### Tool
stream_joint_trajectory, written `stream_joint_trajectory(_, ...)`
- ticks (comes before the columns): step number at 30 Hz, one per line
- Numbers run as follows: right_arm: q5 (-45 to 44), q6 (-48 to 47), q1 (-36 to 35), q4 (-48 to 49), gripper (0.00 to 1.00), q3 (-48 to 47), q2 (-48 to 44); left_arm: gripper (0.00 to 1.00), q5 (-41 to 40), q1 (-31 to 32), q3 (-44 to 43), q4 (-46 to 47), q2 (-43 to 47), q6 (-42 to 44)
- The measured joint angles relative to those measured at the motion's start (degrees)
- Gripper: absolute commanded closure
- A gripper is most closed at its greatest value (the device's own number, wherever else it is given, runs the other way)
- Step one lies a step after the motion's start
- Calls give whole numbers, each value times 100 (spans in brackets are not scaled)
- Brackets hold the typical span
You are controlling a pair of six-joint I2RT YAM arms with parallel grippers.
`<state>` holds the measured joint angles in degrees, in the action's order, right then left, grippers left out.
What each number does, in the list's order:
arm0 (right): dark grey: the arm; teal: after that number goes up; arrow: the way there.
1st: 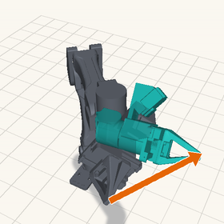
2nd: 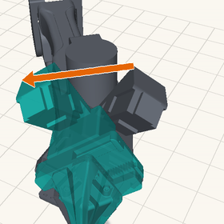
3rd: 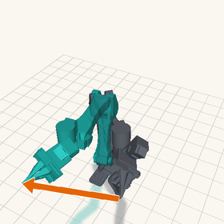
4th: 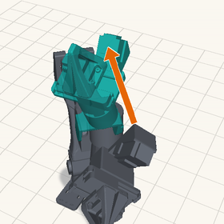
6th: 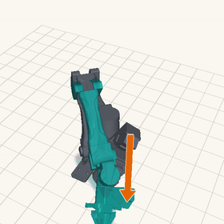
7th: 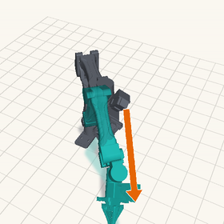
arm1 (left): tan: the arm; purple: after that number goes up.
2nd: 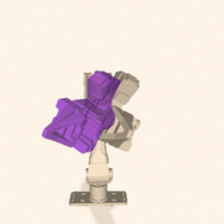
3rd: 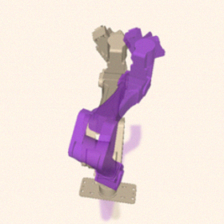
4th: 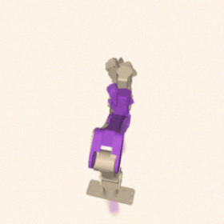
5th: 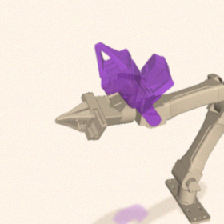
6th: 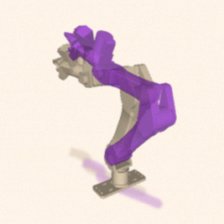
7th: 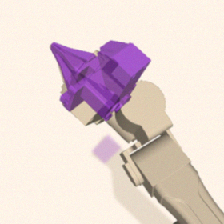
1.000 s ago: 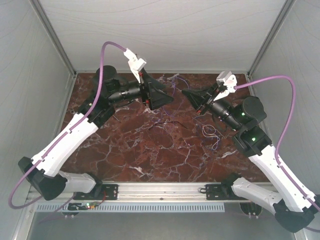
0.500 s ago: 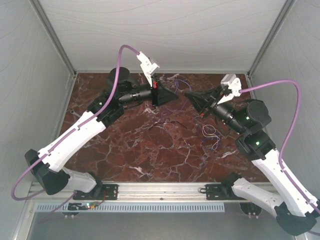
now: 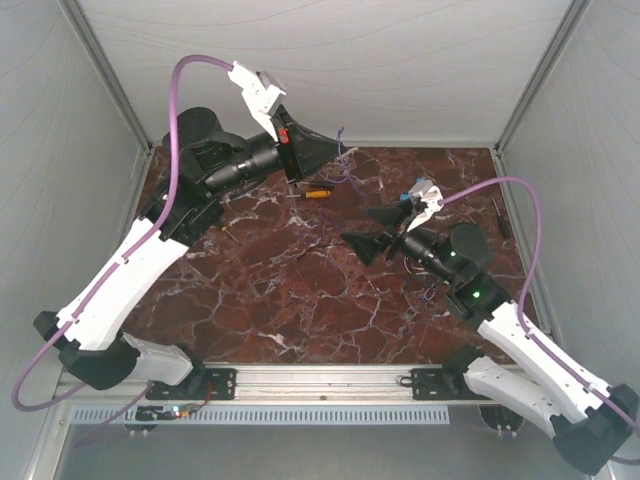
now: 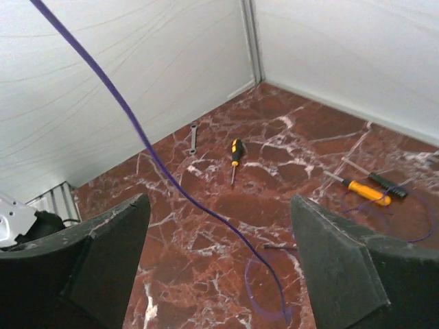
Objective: Zip-tie the wires
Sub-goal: Straighten the cable at the center of the board.
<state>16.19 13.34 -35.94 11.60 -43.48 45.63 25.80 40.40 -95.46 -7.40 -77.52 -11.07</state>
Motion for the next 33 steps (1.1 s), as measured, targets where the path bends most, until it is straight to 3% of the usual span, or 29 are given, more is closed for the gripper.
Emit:
stream_joint_trajectory(7, 223, 358, -2, 1029, 14, 592, 476, 100, -98, 0, -251, -48, -2, 0)
stream_joint_trajectory(22, 321, 461, -83, 2997, 20, 1222, 1204, 100, -691, 0, -671, -111, -79, -15)
stream_joint_trajectory(33, 619, 348, -168, 3674, 24, 1462, 1250, 100, -848, 0, -988, -101, -229, -50)
